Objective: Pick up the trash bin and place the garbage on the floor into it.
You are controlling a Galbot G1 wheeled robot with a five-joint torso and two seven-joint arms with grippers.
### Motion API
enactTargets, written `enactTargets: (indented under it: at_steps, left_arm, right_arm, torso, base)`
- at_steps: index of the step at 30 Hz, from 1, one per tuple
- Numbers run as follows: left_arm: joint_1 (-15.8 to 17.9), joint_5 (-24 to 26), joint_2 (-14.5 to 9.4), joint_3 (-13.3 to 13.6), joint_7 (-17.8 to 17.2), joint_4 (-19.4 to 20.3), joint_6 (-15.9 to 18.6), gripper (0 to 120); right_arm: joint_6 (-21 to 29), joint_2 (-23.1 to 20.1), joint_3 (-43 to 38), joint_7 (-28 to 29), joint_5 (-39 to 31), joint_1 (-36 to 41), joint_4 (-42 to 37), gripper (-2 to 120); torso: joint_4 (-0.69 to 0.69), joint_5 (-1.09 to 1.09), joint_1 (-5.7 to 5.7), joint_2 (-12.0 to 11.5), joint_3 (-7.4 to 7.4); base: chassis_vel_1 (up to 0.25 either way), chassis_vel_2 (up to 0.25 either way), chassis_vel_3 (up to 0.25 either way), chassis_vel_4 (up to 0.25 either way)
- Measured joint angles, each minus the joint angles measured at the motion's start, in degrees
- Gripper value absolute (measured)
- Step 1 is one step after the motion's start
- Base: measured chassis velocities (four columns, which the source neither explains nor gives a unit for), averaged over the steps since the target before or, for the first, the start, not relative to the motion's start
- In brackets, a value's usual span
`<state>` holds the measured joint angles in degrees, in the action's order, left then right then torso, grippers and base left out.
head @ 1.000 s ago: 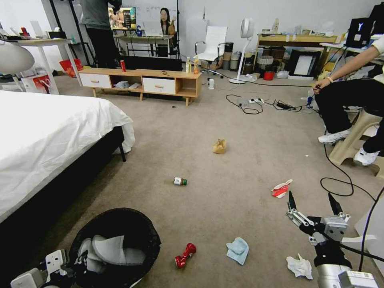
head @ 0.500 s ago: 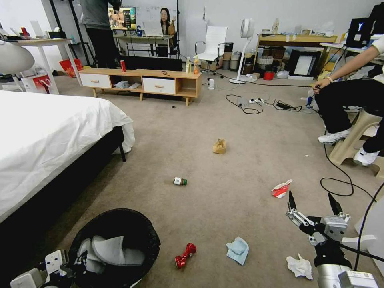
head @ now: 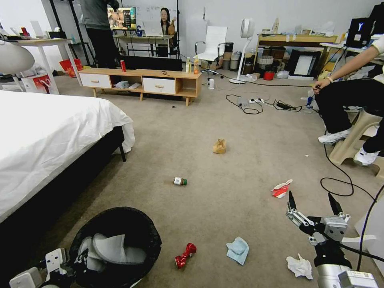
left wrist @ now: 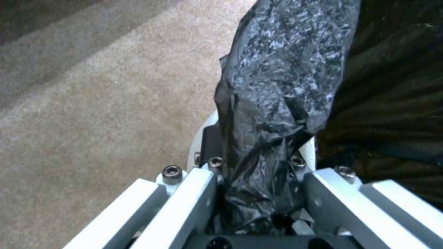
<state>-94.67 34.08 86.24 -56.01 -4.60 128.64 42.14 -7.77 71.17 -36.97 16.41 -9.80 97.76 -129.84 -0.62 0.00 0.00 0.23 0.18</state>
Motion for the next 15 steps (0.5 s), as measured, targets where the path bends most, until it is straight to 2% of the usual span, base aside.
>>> enactTargets:
  at_steps: [15]
  left_arm:
    - [-0.6,-0.2,-0.4,0.8,0.0,3.2,0.0,7]
  right_arm:
    - [0.0,0.0,0.0,0.0,0.0,0.0,0.0,100]
  torso:
    - [0.00,0.01,0.00,0.0,0.00]
  base:
    - [0.000,0.000,0.000,0.000]
